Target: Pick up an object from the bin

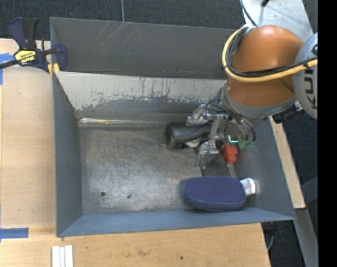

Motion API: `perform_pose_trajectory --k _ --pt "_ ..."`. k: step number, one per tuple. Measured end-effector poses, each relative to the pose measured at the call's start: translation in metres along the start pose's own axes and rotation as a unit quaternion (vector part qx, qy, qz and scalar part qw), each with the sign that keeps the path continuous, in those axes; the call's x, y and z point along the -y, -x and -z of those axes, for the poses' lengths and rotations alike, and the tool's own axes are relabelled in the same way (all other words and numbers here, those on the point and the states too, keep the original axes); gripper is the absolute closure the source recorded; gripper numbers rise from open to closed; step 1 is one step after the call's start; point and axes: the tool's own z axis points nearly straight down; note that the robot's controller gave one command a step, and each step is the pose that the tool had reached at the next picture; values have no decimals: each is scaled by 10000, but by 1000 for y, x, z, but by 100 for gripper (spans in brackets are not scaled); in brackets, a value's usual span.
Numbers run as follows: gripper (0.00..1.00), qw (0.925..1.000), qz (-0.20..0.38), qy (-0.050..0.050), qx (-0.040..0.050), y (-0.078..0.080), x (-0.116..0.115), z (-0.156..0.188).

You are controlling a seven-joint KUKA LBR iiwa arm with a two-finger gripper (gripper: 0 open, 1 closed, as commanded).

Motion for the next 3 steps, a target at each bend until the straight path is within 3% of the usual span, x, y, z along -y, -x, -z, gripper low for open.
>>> perform_pose_trajectory --k 1,2,3 --pt "0 9971 -760 1 27 64 4 -101" --pt "0 9905 -1377 5 51 80 -8 -148" --pt "100 9905 -1375 12 61 81 -9 -147"
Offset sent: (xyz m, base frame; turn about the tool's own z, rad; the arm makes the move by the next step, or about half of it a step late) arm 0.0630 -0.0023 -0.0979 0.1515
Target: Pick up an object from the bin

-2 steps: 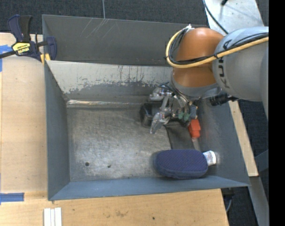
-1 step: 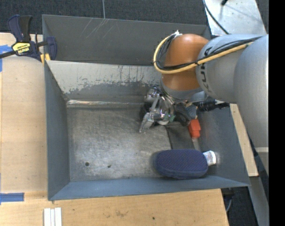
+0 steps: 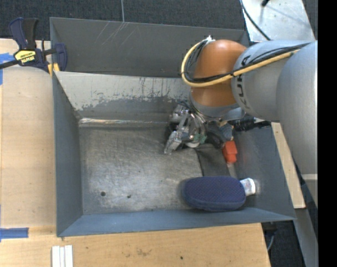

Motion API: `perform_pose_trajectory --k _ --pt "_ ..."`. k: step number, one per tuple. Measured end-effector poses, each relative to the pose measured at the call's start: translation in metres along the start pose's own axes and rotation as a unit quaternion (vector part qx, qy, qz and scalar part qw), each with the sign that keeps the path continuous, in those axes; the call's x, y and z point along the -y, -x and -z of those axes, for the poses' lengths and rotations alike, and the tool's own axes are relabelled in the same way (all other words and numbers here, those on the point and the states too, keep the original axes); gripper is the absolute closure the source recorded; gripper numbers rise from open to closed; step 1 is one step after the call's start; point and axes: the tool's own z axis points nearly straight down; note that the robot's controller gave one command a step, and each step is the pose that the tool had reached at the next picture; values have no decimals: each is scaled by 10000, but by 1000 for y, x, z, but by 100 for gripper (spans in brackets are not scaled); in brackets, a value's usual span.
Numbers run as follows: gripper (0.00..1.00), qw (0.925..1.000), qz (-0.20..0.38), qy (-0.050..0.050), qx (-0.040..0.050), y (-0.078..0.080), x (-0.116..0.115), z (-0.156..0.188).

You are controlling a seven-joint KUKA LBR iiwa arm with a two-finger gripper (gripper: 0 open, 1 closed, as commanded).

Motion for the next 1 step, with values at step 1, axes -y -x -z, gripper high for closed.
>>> perform_pose_trajectory --k 1 --pt "100 9867 1626 1 24 -3 -20 192"
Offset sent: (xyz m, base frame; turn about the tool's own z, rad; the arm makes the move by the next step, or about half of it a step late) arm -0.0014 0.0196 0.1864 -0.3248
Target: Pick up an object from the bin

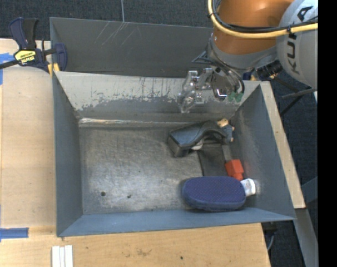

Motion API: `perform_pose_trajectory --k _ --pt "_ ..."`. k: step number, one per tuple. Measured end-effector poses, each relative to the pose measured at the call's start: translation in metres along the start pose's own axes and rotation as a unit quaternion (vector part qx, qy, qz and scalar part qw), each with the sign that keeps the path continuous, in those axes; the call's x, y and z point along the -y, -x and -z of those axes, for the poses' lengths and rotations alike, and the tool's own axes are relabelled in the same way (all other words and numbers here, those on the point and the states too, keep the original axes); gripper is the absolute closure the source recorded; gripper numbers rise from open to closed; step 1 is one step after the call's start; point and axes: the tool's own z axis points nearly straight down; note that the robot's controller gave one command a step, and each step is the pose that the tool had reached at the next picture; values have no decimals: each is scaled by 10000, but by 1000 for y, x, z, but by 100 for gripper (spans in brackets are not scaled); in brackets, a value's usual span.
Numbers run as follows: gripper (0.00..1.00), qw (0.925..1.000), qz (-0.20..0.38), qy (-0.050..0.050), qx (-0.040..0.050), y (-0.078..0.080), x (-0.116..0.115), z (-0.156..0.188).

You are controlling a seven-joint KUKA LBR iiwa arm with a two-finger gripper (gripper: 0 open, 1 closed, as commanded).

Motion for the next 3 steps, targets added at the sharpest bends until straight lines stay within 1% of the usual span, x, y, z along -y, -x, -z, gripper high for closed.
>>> perform_pose_trajectory --k 1,2,3 --pt "100 9981 610 6 -83 -6 -4 -108" --pt "0 9982 600 5 -42 -4 -4 -103" --pt "0 9897 1427 1 -70 -13 63 -168"
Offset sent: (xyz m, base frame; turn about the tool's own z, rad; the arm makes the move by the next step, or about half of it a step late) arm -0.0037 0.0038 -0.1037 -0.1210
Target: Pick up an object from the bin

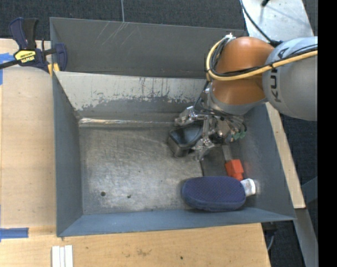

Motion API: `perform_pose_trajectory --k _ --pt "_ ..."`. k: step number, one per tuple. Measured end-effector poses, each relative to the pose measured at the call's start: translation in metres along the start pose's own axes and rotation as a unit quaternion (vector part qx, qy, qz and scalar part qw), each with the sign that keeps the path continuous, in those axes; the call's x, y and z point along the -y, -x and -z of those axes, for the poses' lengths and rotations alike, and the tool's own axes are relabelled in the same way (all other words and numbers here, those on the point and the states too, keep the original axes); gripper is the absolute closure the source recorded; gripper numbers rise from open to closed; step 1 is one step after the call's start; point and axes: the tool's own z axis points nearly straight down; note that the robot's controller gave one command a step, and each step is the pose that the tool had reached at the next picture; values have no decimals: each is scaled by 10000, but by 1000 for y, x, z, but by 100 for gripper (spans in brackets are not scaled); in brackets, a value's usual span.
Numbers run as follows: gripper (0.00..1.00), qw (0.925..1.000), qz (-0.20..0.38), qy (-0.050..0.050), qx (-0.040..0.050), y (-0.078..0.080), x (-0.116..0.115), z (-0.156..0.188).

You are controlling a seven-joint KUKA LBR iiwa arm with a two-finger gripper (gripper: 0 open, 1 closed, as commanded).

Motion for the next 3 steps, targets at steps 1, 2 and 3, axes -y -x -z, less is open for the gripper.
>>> perform_pose_trajectory --k 1,2,3 --pt "0 9999 -106 7 10 12 4 -37" --pt "100 9999 -106 4 16 12 4 -36" --pt "100 9927 1208 -5 26 -9 -7 112"
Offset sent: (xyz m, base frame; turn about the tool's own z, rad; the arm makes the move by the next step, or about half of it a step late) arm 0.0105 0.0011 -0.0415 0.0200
